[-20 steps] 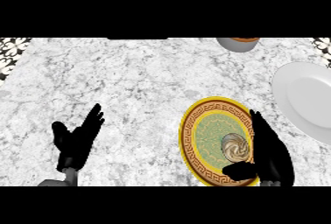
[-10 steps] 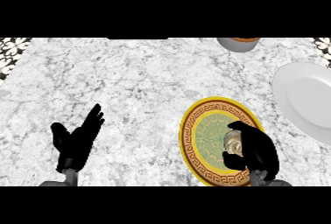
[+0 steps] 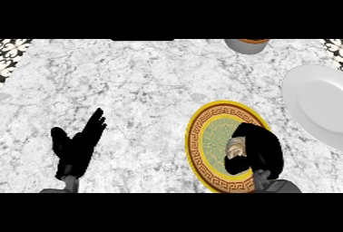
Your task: Pick the cupcake from the plate and place it in the plate
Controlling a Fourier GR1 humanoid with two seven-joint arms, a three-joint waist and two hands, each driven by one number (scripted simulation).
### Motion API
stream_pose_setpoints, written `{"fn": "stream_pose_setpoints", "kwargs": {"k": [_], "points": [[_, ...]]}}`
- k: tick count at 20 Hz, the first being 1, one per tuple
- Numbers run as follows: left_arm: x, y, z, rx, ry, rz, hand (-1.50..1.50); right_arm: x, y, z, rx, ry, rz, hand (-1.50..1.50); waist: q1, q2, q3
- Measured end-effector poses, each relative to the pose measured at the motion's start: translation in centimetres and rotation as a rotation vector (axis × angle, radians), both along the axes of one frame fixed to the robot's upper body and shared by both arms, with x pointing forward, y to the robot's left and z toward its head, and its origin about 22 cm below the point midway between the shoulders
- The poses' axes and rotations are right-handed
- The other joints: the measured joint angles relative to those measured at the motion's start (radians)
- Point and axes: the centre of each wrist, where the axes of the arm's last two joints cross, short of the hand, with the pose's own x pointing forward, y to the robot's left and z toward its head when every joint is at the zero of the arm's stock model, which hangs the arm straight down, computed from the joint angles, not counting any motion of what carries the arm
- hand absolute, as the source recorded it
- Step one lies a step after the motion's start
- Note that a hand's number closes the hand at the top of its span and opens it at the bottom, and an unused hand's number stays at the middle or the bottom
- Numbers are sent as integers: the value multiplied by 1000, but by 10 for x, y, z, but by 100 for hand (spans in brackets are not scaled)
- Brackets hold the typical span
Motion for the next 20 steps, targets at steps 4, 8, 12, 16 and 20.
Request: {"fn": "stream_pose_setpoints", "kwargs": {"k": [4,8,12,16,20], "points": [[3,-4,2,-3,-6,-17,0,37,37,2,-21,-29,-72,150,17,3,-2],[6,-9,2,-1,-5,-28,0,64,66,19,-28,-186,-109,150,29,7,1],[5,-8,2,-3,-5,-21,0,81,80,38,-69,-414,-123,150,26,7,1],[5,-3,2,-3,5,-11,0,90,81,53,-80,-581,-174,150,15,4,2],[4,1,0,1,2,-1,0,94,70,68,-48,-704,-260,150,4,2,3]]}}
